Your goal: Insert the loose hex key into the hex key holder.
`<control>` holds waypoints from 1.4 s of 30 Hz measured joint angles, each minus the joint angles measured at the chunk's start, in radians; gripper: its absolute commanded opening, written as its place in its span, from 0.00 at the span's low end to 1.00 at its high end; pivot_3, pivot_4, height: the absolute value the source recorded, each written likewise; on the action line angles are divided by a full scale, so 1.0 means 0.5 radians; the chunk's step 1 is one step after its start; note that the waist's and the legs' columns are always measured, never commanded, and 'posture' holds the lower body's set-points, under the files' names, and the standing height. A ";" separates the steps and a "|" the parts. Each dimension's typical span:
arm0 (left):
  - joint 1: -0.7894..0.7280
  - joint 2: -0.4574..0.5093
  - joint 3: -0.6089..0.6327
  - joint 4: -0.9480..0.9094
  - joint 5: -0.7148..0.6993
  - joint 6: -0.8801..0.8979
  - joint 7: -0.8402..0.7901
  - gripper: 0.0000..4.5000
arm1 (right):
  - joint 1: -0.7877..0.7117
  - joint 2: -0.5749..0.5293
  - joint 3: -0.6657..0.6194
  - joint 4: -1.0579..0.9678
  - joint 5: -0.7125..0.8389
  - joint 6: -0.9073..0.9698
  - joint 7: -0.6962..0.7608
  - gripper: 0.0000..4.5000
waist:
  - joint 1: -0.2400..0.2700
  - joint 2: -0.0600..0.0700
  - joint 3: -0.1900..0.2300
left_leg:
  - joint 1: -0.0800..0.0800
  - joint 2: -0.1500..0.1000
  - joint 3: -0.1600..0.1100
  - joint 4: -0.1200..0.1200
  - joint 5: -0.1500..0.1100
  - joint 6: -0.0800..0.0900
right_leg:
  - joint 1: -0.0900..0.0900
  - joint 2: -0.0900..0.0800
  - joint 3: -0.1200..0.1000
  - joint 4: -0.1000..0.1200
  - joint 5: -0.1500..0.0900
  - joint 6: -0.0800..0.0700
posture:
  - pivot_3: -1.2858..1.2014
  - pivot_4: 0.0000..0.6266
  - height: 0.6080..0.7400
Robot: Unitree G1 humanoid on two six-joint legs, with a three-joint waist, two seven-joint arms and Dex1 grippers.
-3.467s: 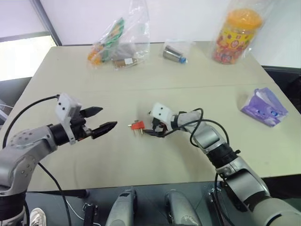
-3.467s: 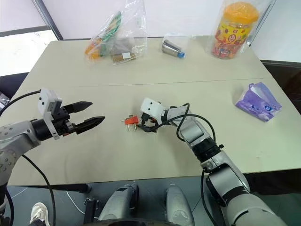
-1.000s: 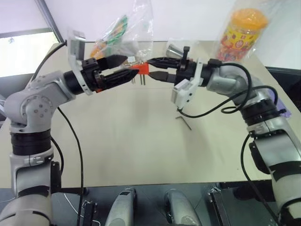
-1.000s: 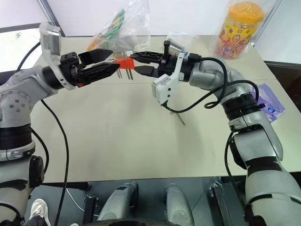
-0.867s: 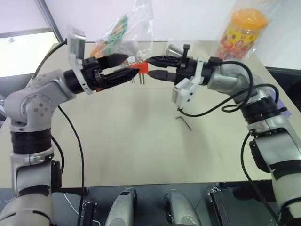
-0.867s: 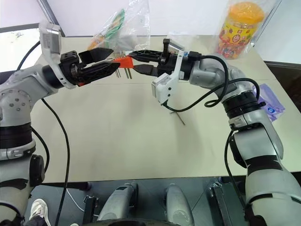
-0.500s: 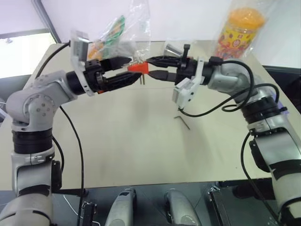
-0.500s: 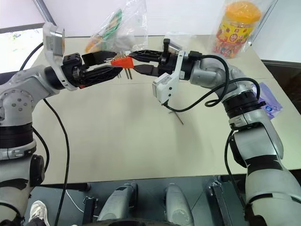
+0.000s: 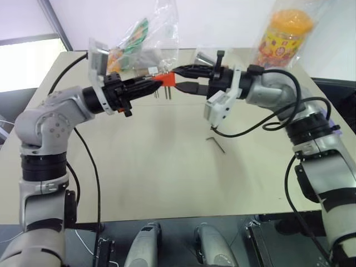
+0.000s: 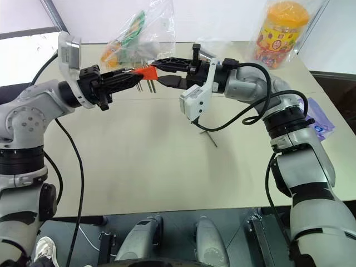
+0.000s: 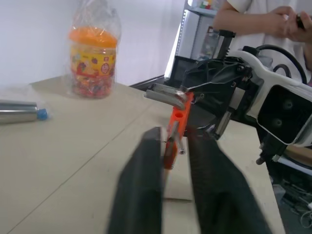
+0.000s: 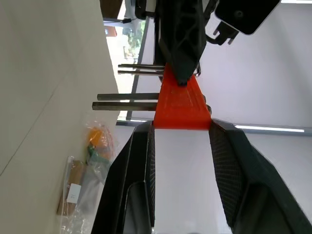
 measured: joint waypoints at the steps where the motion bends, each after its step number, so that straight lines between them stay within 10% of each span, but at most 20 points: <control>1: -0.001 -0.002 -0.002 0.001 0.004 -0.004 0.001 0.00 | 0.000 0.000 -0.003 -0.002 0.003 0.003 0.008 0.23 | 0.000 0.000 0.000 | 0.000 0.000 0.000 0.000 0.000 0.000 | 0.000 0.000 0.000 0.000 0.000 0.000 | 0.52 0.24 1.00; 10: -0.008 -0.028 -0.005 0.008 0.008 -0.006 0.009 0.00 | 0.037 -0.001 -0.039 -0.053 0.038 0.043 0.071 0.23 | 0.000 0.000 0.000 | 0.000 0.000 0.000 0.000 0.000 0.000 | 0.000 0.000 0.000 0.000 0.000 0.000 | 0.52 0.24 1.00; 17: -0.009 -0.045 -0.028 0.013 0.032 -0.006 0.018 0.00 | 0.055 0.015 -0.049 -0.158 0.079 0.057 0.126 1.00 | 0.000 0.000 0.000 | 0.000 0.000 0.000 0.000 0.000 0.000 | 0.000 0.000 0.000 0.001 0.000 0.000 | 0.52 0.24 1.00; 25: 0.006 -0.046 -0.038 -0.006 0.033 -0.008 0.017 0.00 | 0.139 0.006 -0.054 -0.220 0.178 0.230 0.253 1.00 | 0.002 0.000 0.000 | 0.000 0.000 0.000 0.001 0.000 0.000 | 0.001 0.000 0.000 0.001 0.000 0.000 | 0.52 0.24 1.00; 42: 0.200 0.016 0.039 -0.311 -0.016 -0.009 0.187 0.00 | 0.908 -0.071 -0.306 -1.475 1.085 3.892 0.793 1.00 | 0.015 0.000 0.000 | 0.000 0.000 -0.003 0.004 0.000 0.001 | 0.002 -0.002 -0.001 0.003 0.000 0.000 | 0.52 0.24 1.00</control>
